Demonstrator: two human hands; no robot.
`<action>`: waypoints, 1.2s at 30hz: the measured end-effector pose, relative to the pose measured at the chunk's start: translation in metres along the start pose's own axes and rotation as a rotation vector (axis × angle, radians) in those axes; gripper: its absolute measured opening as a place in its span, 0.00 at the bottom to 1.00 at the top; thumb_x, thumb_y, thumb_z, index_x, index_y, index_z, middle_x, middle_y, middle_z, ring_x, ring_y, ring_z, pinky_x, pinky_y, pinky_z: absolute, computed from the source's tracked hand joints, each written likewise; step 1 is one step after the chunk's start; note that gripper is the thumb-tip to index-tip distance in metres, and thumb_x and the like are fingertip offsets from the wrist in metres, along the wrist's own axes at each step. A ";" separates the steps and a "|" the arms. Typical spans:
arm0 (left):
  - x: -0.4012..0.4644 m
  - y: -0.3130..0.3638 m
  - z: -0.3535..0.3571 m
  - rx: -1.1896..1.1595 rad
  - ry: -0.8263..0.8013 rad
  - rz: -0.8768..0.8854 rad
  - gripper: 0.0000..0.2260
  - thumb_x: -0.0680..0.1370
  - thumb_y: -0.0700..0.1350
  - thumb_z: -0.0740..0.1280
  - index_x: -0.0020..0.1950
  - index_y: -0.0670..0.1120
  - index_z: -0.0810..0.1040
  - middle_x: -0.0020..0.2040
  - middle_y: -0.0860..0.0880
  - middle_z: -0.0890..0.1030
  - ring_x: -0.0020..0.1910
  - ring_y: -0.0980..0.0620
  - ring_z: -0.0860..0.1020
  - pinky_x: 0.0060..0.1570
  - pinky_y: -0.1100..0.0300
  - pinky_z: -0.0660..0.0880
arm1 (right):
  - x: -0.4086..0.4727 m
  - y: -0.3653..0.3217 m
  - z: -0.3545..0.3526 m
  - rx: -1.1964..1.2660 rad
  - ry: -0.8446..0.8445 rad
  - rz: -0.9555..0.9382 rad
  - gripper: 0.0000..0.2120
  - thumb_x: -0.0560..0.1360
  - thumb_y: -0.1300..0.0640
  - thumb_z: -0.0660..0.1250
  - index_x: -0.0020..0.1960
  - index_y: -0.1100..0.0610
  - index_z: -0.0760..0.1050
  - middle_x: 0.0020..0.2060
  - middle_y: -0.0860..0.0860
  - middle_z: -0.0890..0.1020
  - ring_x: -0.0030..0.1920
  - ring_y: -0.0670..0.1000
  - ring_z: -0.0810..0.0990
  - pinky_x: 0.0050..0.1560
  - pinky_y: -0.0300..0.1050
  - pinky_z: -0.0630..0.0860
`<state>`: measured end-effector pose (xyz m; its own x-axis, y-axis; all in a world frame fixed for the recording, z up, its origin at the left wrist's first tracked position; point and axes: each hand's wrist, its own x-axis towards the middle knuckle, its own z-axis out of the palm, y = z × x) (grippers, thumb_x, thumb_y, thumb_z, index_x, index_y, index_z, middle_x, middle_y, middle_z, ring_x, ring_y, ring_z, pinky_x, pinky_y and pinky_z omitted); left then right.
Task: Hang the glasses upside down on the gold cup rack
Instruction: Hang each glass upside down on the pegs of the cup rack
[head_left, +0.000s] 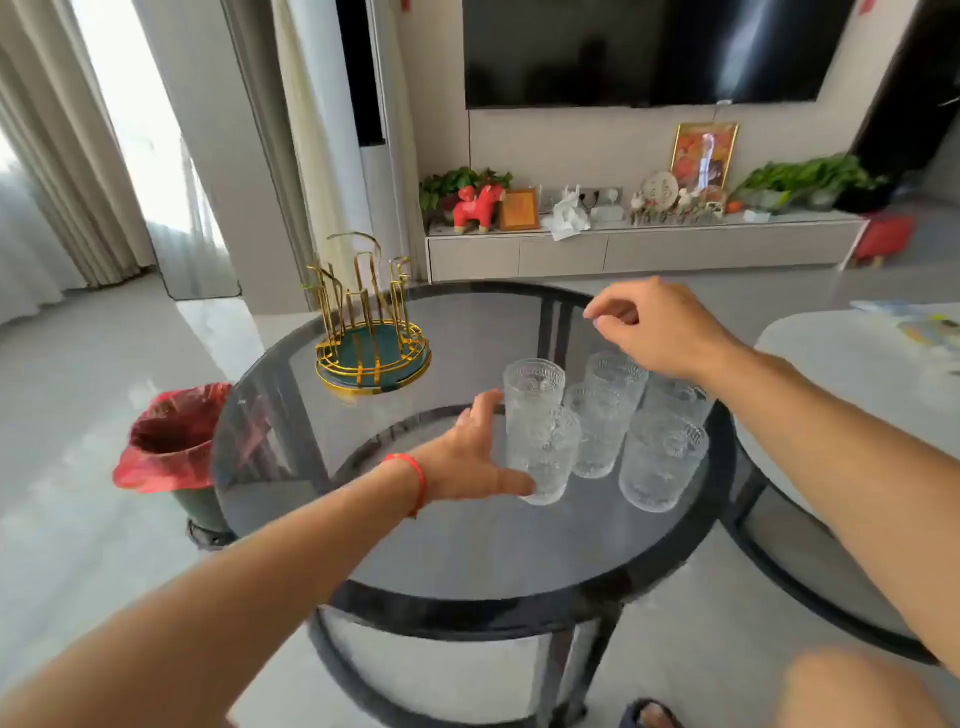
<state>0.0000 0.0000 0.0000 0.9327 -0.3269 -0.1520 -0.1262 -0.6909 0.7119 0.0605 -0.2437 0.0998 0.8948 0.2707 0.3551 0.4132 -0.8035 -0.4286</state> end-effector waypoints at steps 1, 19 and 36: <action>-0.002 0.004 0.010 -0.004 0.055 0.021 0.51 0.68 0.53 0.80 0.81 0.54 0.48 0.76 0.44 0.64 0.74 0.44 0.66 0.73 0.49 0.68 | -0.015 0.000 0.001 0.051 0.035 0.015 0.08 0.78 0.57 0.68 0.50 0.47 0.84 0.44 0.46 0.87 0.45 0.44 0.83 0.51 0.44 0.78; -0.024 -0.012 -0.028 -0.850 0.468 -0.067 0.39 0.61 0.57 0.80 0.70 0.49 0.74 0.60 0.41 0.81 0.58 0.44 0.82 0.42 0.49 0.85 | -0.089 -0.065 0.114 0.463 0.018 0.224 0.17 0.83 0.48 0.61 0.72 0.48 0.72 0.65 0.46 0.78 0.61 0.44 0.78 0.57 0.39 0.73; 0.043 -0.159 -0.098 0.180 0.739 -0.038 0.23 0.80 0.57 0.65 0.74 0.54 0.74 0.79 0.50 0.68 0.78 0.49 0.62 0.76 0.50 0.61 | 0.140 -0.082 0.135 0.736 0.307 0.344 0.26 0.78 0.45 0.69 0.74 0.51 0.69 0.69 0.50 0.74 0.55 0.48 0.79 0.47 0.51 0.82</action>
<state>0.0933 0.1588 -0.0528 0.9132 0.1722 0.3693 -0.0835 -0.8080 0.5833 0.1749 -0.0688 0.0727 0.9485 -0.1647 0.2705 0.2278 -0.2388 -0.9440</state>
